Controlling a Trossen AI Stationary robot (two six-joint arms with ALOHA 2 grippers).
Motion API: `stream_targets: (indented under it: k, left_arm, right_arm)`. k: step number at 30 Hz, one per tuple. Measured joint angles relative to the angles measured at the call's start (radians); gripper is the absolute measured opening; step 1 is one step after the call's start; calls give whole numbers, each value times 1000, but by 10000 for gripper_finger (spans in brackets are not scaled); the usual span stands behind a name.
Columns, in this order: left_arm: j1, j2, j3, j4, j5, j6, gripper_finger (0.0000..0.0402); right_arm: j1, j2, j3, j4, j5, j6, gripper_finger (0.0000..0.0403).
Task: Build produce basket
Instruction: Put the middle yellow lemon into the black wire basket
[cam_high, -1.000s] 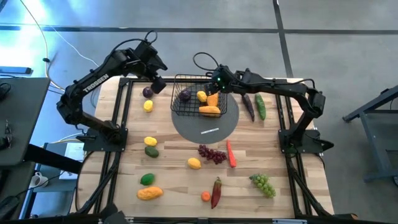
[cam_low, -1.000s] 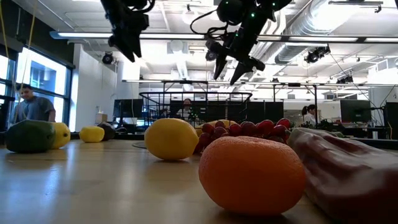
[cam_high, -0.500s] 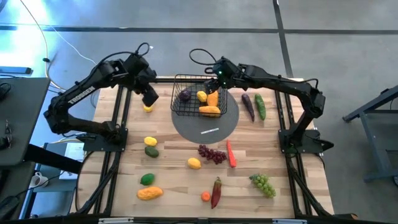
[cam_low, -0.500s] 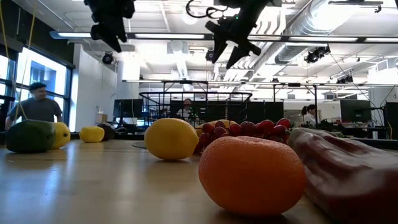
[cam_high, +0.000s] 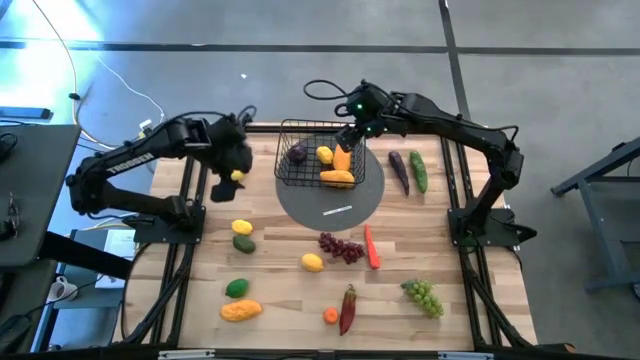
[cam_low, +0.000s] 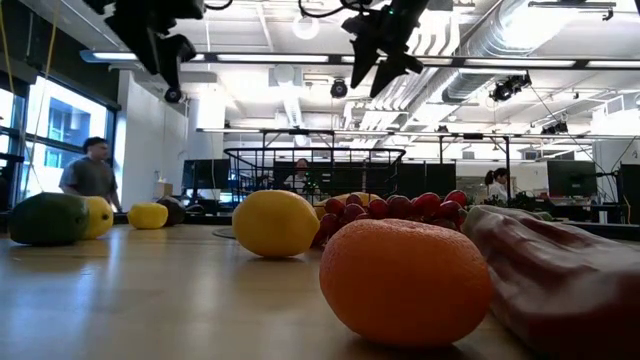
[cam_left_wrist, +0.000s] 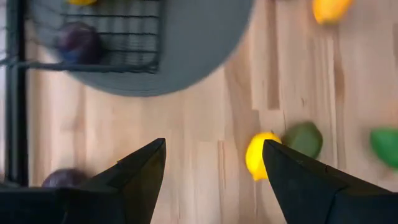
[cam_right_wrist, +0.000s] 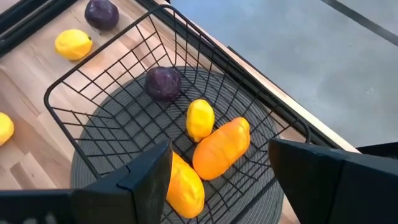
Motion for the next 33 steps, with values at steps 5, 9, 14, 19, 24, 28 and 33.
stream_targets:
  k: [5,9,14,19,24,28,33]
  left_arm:
    - [-56,0,-74,-17,0,37,258]
    - [-110,0,-139,-17,-2,47,258]
    - [-171,1,-204,19,-3,53,258]
    - [-219,6,-257,58,-2,44,258]
    - [-255,41,-288,84,-6,41,258]
    - [-276,98,-306,100,-6,49,258]
    - [-297,183,-310,104,-17,51,258]
  right_arm:
    - [0,0,1,-10,0,4,248]
    - [0,0,1,-14,0,10,248]
    - [1,0,1,-12,0,26,248]
    - [1,0,1,-11,0,29,248]
    - [1,0,1,-11,0,29,248]
    - [1,0,1,-11,0,28,248]
    - [1,0,1,-11,0,27,248]
